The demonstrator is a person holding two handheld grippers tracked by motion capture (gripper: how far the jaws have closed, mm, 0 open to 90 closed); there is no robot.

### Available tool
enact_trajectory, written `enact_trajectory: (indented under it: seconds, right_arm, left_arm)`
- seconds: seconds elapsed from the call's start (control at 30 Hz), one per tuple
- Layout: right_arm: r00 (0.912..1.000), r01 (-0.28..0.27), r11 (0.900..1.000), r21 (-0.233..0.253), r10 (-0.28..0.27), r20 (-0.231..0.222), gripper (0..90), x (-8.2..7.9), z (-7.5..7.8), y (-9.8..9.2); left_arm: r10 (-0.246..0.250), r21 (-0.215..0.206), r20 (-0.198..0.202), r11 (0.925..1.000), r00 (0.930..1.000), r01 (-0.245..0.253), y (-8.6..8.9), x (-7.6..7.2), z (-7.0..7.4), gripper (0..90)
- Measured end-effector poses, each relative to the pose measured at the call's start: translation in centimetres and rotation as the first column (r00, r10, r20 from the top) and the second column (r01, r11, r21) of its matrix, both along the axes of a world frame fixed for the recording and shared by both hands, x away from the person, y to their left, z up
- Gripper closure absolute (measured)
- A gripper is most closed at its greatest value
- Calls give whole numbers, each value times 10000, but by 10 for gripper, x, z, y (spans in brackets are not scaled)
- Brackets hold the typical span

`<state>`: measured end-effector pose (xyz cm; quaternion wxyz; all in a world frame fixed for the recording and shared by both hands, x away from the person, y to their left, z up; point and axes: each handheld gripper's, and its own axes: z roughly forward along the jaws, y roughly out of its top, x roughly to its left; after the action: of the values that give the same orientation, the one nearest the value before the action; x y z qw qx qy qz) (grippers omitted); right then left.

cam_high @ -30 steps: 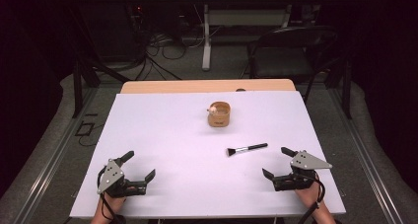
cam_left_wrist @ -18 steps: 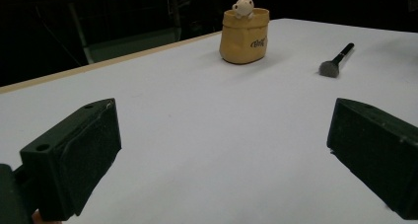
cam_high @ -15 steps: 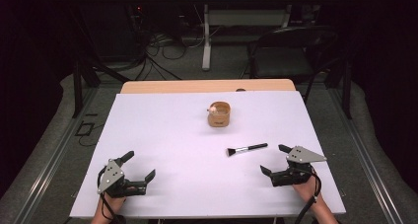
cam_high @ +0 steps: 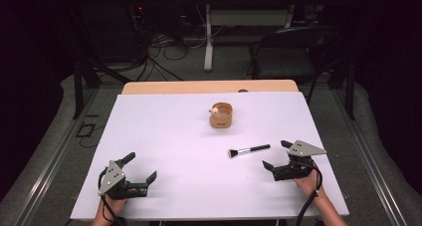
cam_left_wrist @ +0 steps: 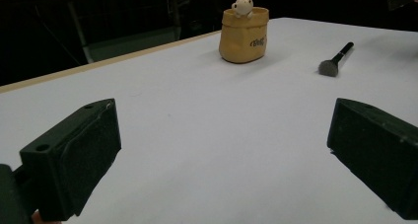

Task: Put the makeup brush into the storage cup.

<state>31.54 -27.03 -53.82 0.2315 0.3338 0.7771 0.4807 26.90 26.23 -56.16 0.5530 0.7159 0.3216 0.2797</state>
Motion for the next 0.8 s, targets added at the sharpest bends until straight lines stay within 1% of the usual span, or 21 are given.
enact_trajectory:
  seconds: [0.13,0.2,0.23,0.33,0.37,0.47,0.5,0.6,0.67,0.73,0.8]
  right_arm:
    - [10000,-54,9994,-329,54,-6,0,8,1,-1]
    - [10000,-52,9991,-421,52,-15,0,11,1,-1]
    - [10000,-94,9992,-393,92,-36,0,12,0,-2]
    - [9998,-170,9981,-597,165,-81,0,16,1,-2]
    - [9998,-170,9981,-597,165,-81,0,16,1,-2]
    - [9984,-534,9966,-629,522,-200,0,19,1,-1]
    - [9974,-665,9952,-713,642,-342,0,21,2,-1]
    - [9957,-833,9934,-790,797,-482,0,25,3,-1]
    - [9948,-918,9919,-875,874,-532,0,28,3,-1]
    - [9958,-841,9916,-986,801,-436,0,30,3,-1]
    - [9955,-885,9901,-1085,843,-424,0,31,1,-1]
  left_arm:
    - [4,12,-18,10000,10000,-4,0,0,0,0]
    - [16,16,-24,10000,10000,-16,0,0,0,0]
    - [28,43,-24,10000,10000,-28,0,0,0,0]
    - [14,59,-24,10000,10000,-14,0,0,0,0]
    - [28,50,-4,10000,10000,-28,0,0,0,0]
    - [75,62,24,10000,10000,-75,0,0,0,0]
    - [43,51,6,10000,10000,-44,0,0,0,0]
    - [39,65,6,10000,10000,-39,0,0,0,0]
    - [49,66,19,10000,10000,-49,0,0,0,0]
    - [50,55,33,10000,10000,-50,0,0,0,0]
    - [46,57,14,10000,10000,-47,0,0,0,0]
